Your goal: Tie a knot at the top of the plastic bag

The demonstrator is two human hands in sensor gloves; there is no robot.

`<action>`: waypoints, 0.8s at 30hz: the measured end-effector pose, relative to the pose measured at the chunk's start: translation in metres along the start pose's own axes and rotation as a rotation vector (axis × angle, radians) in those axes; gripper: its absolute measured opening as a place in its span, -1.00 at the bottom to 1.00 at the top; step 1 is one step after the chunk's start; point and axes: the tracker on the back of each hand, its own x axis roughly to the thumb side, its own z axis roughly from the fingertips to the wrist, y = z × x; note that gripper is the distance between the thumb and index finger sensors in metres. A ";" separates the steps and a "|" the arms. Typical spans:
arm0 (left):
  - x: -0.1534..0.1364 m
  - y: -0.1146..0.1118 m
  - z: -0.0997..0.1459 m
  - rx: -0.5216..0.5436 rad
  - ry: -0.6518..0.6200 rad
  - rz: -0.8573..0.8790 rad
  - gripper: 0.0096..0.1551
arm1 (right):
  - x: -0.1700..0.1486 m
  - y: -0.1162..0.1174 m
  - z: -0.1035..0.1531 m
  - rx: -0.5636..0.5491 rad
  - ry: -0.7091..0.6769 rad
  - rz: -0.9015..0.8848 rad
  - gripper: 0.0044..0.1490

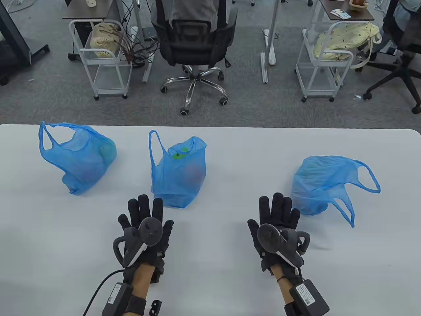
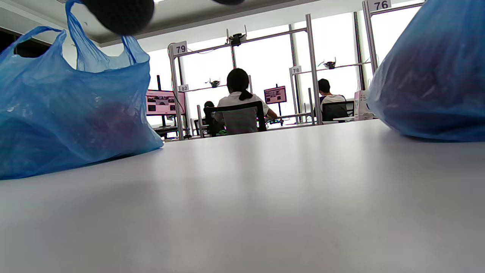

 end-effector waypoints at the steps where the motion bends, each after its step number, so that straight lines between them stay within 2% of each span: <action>1: 0.000 0.000 0.000 -0.006 0.001 0.000 -0.17 | 0.000 0.000 0.000 0.004 -0.001 0.002 -0.01; 14: 0.001 -0.002 0.000 -0.037 0.004 0.010 -0.17 | 0.000 0.002 0.000 0.018 0.007 -0.026 -0.02; 24: 0.002 -0.002 -0.001 -0.058 0.007 0.036 -0.17 | 0.002 0.000 0.003 -0.047 -0.007 -0.153 0.01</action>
